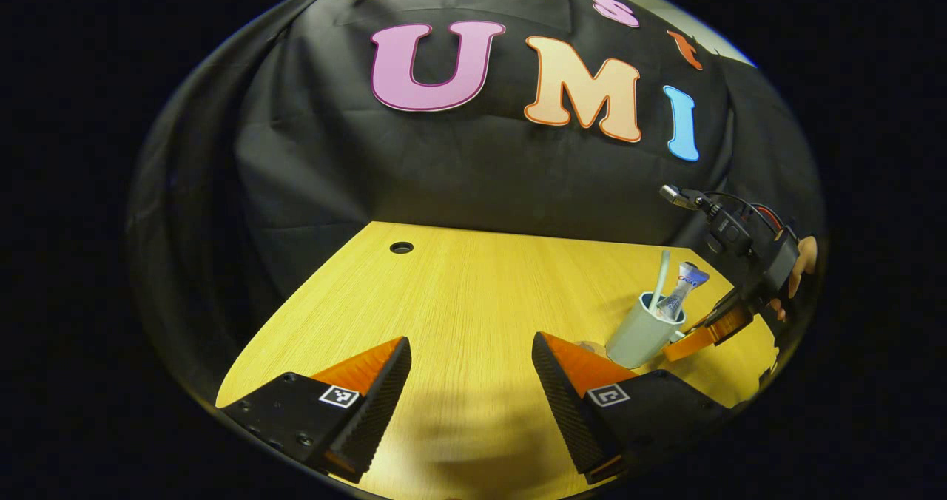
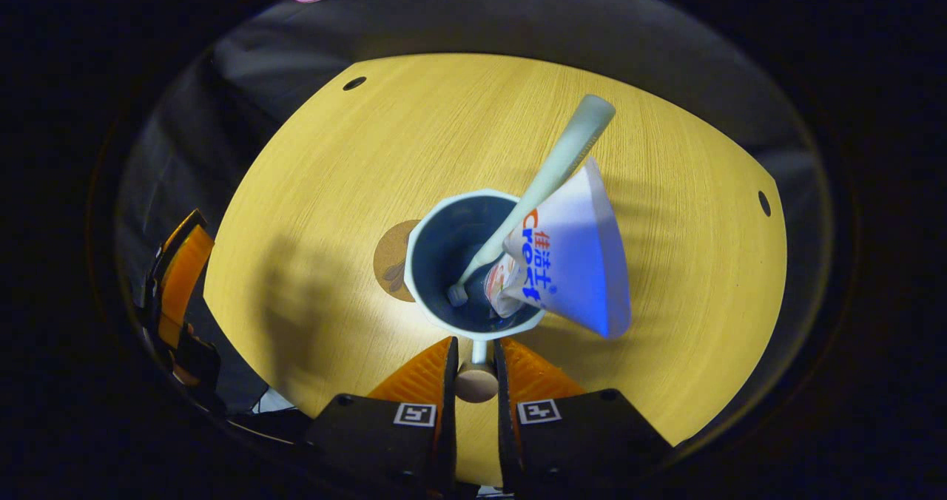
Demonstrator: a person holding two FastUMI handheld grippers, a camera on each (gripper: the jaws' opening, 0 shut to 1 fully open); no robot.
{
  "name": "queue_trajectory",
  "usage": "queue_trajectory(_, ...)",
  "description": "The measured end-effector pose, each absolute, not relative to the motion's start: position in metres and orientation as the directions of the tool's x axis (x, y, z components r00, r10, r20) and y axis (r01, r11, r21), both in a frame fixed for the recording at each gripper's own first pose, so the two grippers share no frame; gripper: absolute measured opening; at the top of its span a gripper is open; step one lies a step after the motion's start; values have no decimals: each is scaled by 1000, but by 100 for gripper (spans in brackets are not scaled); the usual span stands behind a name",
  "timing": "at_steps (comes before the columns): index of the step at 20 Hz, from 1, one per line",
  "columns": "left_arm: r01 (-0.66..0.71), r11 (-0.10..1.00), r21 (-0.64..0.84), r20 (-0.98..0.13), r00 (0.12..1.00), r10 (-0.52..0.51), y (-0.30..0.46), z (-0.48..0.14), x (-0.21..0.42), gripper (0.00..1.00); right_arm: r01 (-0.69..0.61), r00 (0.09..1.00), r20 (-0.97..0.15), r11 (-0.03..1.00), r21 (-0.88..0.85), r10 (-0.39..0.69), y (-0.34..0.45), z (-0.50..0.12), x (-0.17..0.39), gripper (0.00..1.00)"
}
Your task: Put the toothbrush and toothpaste on the desktop into the cup, then pick up the cup and place it on the coaster on the desktop.
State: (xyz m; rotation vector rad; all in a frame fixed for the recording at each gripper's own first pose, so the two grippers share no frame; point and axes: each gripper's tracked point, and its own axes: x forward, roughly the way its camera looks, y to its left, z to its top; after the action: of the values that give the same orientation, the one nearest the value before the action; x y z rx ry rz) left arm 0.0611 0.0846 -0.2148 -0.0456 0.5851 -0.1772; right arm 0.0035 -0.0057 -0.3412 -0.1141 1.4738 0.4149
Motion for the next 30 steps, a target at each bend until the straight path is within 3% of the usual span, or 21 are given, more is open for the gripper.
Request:
queue_trajectory(6,152,983,-100,-539,822,-182,90,-212,62,95,-324,-12,-984,930,171,176,-1,-350,4,26)
queue_trajectory(8,146,984,-101,-542,822,-177,94,-213,61,95,-324,-17,-986,932,162,166,2,-358,7,46)
queue_trajectory(9,141,985,-103,-544,821,-175,95,-214,61,95,-324,-22,-987,933,159,161,3,-359,9,46)
queue_trajectory(10,137,985,-104,-547,819,-172,98,-215,59,95,-330,-31,-988,932,153,151,2,-360,8,37)
queue_trajectory(11,134,985,-104,-548,819,-170,99,-216,58,95,-338,-43,-989,929,148,142,2,-364,7,46)
queue_trajectory(12,131,986,-103,-549,819,-166,101,-215,58,95,-350,-54,-991,927,136,125,0,-371,6,37)
queue_trajectory(13,128,987,-101,-547,821,-162,103,-214,58,95,-358,-58,-991,925,131,118,-1,-372,4,37)
queue_trajectory(14,124,987,-100,-545,823,-158,105,-214,58,95,-371,-63,-991,919,131,116,-3,-371,2,28)
queue_trajectory(23,122,987,-102,-548,822,-158,108,-215,58,95,-355,35,-983,922,156,179,11,-359,21,22)
queue_trajectory(24,124,987,-103,-548,821,-160,107,-216,59,95,-357,32,-982,919,165,189,13,-355,20,25)
queue_trajectory(30,128,985,-112,-549,819,-168,109,-216,60,95,-421,9,-979,888,183,206,21,-351,15,22)
